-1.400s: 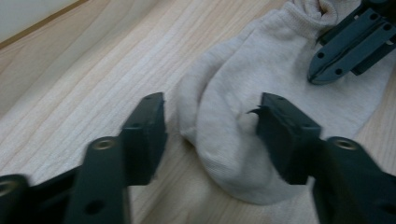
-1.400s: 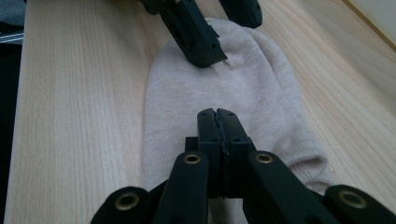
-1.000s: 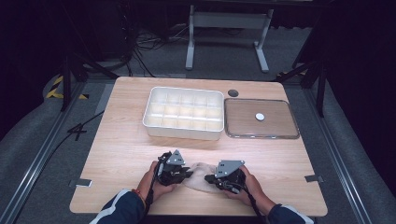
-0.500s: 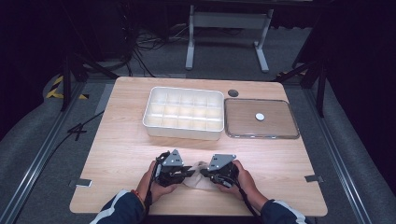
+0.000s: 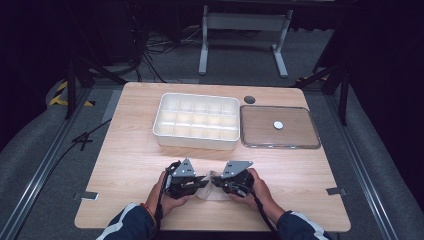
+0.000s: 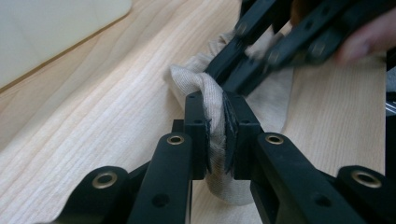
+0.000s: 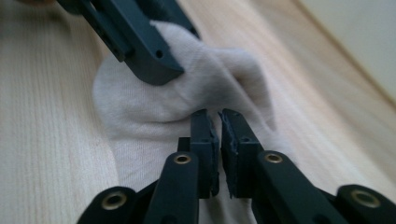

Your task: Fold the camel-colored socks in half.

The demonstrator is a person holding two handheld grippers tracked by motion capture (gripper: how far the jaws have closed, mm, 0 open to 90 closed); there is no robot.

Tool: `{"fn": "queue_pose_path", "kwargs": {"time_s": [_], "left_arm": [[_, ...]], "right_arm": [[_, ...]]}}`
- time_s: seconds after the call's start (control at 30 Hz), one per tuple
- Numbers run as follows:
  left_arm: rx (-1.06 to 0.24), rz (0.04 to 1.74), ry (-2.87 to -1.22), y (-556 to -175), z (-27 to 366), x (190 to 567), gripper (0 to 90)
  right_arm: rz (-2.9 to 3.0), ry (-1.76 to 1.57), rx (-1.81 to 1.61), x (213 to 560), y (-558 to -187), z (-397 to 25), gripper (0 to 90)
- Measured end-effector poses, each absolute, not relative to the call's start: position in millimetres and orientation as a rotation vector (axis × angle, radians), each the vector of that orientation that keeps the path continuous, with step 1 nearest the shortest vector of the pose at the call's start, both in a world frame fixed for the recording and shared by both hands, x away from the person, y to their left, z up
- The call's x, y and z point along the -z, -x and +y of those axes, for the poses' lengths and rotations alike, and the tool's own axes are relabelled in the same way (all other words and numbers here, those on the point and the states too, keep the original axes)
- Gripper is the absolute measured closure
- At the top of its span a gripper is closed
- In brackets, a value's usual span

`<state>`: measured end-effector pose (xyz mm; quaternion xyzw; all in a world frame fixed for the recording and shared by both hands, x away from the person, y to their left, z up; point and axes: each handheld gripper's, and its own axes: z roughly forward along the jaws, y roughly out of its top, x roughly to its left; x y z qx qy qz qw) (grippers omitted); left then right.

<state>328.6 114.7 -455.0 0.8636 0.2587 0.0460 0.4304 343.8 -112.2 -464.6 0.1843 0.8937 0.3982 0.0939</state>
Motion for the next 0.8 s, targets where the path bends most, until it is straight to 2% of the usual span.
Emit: {"fn": "queue_pose_path", "kwargs": {"time_s": [0.2,0.33,0.8], "left_arm": [[-0.14,0.665,-2.155,-330,114,456,80.7],[-0.154,0.655,-2.161,-331,111,455,80.4],[-0.17,0.602,-2.187,-335,89,451,80.6]], "right_arm": [[2.589,-0.553,-1.209,447,-342,-146,78.5],[2.625,-0.579,-1.177,450,-339,-172,76.7],[2.692,-0.6,-1.098,469,-346,-169,79.6]]}}
